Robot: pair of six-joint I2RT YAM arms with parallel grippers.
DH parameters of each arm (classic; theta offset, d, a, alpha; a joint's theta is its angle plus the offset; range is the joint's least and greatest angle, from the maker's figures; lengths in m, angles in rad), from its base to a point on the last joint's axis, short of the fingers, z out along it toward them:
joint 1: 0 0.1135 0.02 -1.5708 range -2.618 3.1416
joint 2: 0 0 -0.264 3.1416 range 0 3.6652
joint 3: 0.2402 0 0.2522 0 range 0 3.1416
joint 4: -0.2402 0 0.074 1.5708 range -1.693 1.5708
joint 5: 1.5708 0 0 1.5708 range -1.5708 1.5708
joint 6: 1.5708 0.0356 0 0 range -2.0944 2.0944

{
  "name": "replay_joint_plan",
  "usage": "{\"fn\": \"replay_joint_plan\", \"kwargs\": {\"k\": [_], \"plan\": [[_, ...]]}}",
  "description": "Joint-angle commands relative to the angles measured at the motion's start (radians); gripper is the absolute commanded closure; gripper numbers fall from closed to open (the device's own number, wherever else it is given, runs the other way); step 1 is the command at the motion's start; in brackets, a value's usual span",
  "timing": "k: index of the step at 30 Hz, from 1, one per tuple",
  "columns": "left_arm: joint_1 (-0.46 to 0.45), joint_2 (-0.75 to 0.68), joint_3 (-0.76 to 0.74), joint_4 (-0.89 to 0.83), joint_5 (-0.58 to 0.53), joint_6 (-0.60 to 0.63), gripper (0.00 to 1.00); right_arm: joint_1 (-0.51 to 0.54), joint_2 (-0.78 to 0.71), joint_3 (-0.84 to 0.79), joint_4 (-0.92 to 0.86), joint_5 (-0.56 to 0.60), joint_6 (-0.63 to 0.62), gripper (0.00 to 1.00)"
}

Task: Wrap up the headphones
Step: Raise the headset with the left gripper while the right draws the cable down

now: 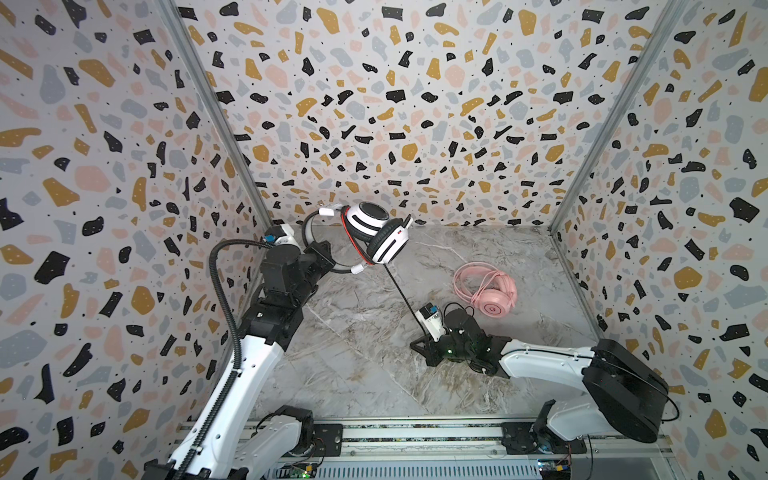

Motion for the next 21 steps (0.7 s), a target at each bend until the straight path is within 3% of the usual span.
{"fn": "replay_joint_plan", "kwargs": {"k": [1,8,17,21], "plan": [[0.013,-0.032,0.005,0.121,-0.119,-0.094,1.0,0.018,-0.072,-0.026,-0.066,0.063,0.022,0.99],[0.038,0.012,0.004,0.091,-0.203,-0.093,1.0,0.057,-0.141,-0.028,-0.096,0.097,0.029,1.0],[0.057,0.086,0.031,-0.008,-0.4,-0.076,1.0,0.112,-0.199,0.063,-0.203,0.153,-0.006,1.0],[0.058,0.103,-0.003,0.005,-0.429,-0.06,1.0,0.139,-0.235,0.126,-0.271,0.201,-0.027,1.0]]}}
